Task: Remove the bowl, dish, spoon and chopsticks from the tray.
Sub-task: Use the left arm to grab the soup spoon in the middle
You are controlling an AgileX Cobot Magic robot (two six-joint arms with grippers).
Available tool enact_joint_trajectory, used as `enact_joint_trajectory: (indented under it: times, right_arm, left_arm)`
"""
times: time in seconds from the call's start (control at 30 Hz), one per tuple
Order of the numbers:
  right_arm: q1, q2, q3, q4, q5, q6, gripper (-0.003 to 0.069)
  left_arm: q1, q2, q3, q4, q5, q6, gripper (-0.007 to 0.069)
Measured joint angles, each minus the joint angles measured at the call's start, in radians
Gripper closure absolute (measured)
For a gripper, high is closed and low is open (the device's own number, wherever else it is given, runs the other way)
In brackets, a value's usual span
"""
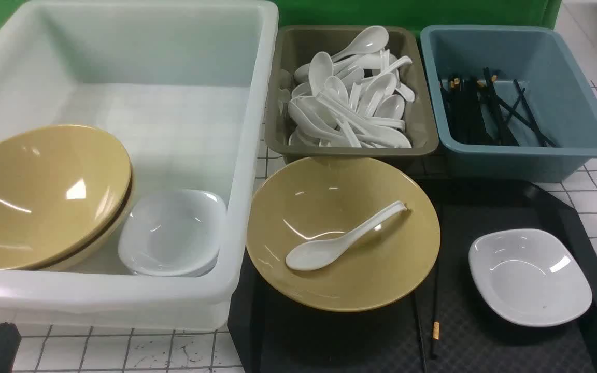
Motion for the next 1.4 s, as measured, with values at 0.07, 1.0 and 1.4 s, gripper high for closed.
enact_joint_trajectory:
  times: [0.07, 1.0, 1.4]
  right_arm:
    - [0.000, 0.000, 0.000, 0.000, 0.000, 0.000, 0.0423]
    - [0.000, 0.000, 0.000, 0.000, 0.000, 0.000, 0.0423]
    - [0.000, 0.000, 0.002, 0.000, -0.480, 0.057, 0.0423]
  left_arm:
    - [0.000, 0.000, 0.000, 0.000, 0.000, 0.000, 0.0636]
    - [0.000, 0.000, 0.000, 0.024, -0.001, 0.005, 0.0636]
    - [0.000, 0.000, 0.001, 0.038, -0.413, -0.006, 0.0636]
